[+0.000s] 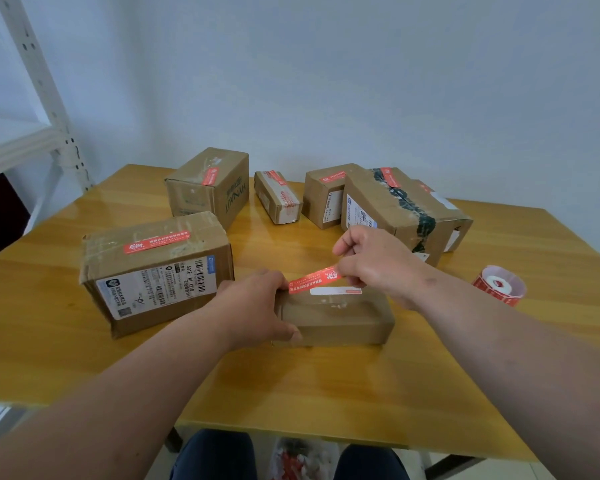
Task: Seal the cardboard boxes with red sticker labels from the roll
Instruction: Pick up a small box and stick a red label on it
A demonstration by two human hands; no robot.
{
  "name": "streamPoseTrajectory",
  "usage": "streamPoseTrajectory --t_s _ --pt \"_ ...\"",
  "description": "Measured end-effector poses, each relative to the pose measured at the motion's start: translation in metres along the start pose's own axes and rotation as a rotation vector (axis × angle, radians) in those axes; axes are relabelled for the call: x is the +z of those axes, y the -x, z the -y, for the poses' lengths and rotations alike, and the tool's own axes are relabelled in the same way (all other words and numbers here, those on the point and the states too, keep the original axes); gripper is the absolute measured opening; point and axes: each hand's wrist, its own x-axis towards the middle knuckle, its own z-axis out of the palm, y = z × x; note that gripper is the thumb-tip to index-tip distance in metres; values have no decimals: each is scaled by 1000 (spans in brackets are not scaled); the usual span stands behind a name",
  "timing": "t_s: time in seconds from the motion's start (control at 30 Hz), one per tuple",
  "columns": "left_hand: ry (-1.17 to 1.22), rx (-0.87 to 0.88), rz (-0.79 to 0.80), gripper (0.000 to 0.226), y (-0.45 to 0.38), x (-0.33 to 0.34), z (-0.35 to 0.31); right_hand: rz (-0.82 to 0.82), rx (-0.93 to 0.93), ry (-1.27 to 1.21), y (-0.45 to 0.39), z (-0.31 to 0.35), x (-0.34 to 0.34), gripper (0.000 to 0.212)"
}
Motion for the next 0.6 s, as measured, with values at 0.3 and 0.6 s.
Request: streamPoseTrajectory --t_s 0.3,0.6 --pt "274 17 -161 95 8 5 5 75 65 -282 5 -5 -6 15" --pt "373 202 -390 8 15 -4 -4 213 180 -473 10 -10 -13 16"
